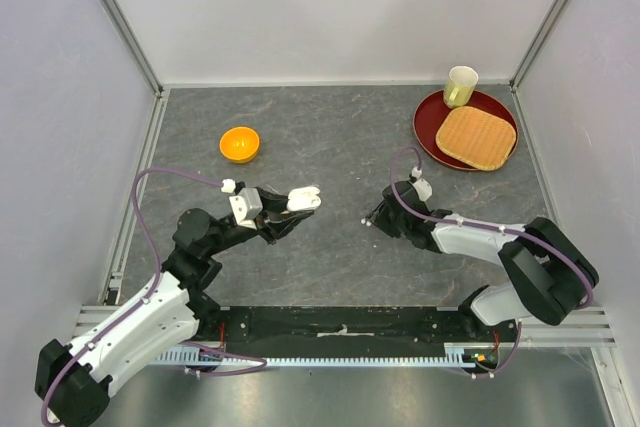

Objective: Insert the wireless bluetooth earbuds into the charging case
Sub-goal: Pick up the earbud from the center of the board.

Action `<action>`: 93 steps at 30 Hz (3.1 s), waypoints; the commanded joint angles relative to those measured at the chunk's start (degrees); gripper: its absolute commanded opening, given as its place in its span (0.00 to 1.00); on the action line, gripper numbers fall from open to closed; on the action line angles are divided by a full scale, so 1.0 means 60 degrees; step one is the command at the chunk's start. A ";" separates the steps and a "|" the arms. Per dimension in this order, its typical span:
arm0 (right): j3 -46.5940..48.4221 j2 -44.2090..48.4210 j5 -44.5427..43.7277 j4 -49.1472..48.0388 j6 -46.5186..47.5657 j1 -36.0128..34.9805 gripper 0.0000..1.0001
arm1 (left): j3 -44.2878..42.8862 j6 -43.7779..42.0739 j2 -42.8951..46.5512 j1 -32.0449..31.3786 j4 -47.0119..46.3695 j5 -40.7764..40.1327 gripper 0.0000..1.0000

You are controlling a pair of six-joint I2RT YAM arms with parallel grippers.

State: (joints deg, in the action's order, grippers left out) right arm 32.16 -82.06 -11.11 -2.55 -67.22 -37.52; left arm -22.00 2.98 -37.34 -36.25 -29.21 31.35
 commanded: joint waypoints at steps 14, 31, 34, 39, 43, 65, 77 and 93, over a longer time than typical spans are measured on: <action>0.1845 -0.0149 0.2229 0.0790 0.6382 0.0759 0.36 | -0.0054 -0.0351 0.0159 -0.0037 -0.0390 -0.0231 0.02; 0.2096 -0.1440 0.2833 0.1098 0.7585 0.0774 0.36 | 0.0004 -0.0365 0.0262 -0.0037 -0.0302 -0.0304 0.02; 0.2052 -0.1484 0.2936 0.1127 0.7629 0.0774 0.36 | 0.0004 -0.0365 0.0204 -0.0037 -0.0317 -0.0319 0.02; 0.2008 -0.1587 0.3097 0.1084 0.7673 0.0760 0.35 | 0.0019 -0.0336 0.0174 -0.0037 -0.0346 -0.0289 0.02; 0.1978 -0.1660 0.3273 0.1025 0.7658 0.0774 0.33 | 0.0034 -0.0336 0.0174 -0.0037 -0.0346 -0.0333 0.02; 0.1583 -0.0899 0.3814 0.0718 0.7454 0.0774 0.00 | 0.0049 -0.0351 0.0189 -0.0037 -0.0332 -0.0494 0.02; 0.1290 0.1590 0.4620 0.0644 0.7790 0.0760 0.00 | -0.0039 -0.0292 -0.0031 -0.0023 -0.0390 -0.0582 0.02; 0.2226 0.4564 0.5001 0.1303 0.8596 0.0774 0.00 | -0.0245 -0.0058 -0.0749 -0.0023 -0.0785 -0.0187 0.02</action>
State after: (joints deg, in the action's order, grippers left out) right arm 40.75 -57.91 16.73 4.82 -18.28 -32.84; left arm -21.67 2.81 -41.34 -36.25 -30.26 29.08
